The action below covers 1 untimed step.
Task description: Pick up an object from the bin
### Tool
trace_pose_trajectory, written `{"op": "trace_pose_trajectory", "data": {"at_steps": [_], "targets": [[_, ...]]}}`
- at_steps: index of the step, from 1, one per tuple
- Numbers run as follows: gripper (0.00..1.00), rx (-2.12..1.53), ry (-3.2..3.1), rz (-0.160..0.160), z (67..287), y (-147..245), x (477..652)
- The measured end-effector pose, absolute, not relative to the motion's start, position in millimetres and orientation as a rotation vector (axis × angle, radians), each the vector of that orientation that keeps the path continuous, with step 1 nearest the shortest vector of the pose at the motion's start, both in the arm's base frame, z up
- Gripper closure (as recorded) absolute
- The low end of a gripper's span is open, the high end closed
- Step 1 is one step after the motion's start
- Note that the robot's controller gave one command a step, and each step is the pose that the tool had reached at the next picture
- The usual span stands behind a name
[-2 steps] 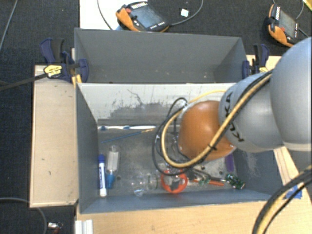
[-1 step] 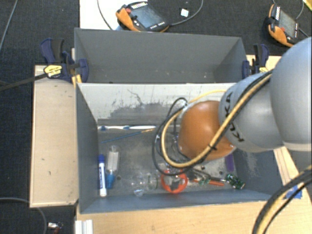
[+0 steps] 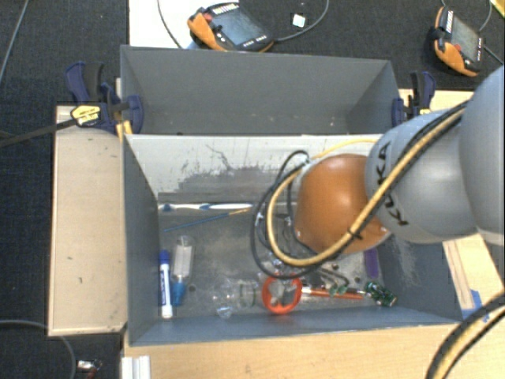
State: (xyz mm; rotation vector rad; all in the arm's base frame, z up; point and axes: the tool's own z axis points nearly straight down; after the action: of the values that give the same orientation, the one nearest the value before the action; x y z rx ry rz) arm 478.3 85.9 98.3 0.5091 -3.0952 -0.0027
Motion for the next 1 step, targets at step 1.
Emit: {"op": "trace_pose_trajectory", "data": {"at_steps": [1], "targets": [[1.00,0.505,-3.105,-0.003,127.8,86.1,480.6]]}}
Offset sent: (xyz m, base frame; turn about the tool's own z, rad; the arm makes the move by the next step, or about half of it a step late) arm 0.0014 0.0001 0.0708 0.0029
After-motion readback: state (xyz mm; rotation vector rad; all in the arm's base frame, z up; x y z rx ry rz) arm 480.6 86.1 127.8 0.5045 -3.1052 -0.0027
